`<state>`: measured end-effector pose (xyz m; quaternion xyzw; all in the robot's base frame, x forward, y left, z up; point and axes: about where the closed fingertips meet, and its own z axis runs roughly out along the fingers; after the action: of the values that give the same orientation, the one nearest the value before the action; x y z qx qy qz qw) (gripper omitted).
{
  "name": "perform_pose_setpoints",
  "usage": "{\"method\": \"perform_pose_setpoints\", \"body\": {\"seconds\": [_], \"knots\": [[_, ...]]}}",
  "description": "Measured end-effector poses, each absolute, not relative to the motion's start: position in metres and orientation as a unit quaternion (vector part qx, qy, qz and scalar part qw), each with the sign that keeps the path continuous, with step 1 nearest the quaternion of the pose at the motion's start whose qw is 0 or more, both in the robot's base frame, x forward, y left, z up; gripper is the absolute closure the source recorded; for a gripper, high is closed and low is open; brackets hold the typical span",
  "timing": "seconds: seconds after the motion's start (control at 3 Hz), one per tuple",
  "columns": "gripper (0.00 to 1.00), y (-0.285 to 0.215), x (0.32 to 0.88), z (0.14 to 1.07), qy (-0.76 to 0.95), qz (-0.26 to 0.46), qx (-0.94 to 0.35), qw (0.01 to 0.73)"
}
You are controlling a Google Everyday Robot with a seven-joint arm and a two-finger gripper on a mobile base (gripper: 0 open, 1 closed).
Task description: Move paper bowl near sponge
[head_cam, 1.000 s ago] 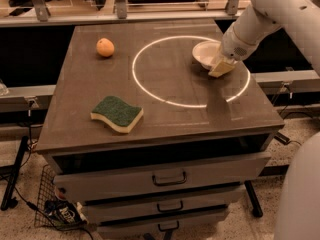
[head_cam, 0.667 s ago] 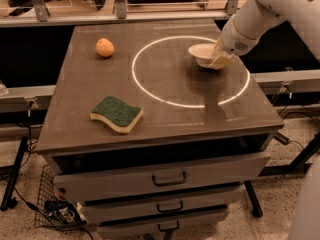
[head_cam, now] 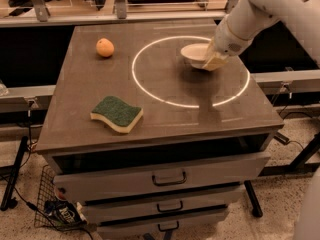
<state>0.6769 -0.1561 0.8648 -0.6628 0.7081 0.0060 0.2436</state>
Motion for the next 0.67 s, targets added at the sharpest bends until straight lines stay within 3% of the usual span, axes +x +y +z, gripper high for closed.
{"method": "perform_pose_setpoints", "body": {"seconds": [0.67], "knots": [[1.00,-0.072,0.620,0.904,0.587,0.026,-0.751,0.301]]}}
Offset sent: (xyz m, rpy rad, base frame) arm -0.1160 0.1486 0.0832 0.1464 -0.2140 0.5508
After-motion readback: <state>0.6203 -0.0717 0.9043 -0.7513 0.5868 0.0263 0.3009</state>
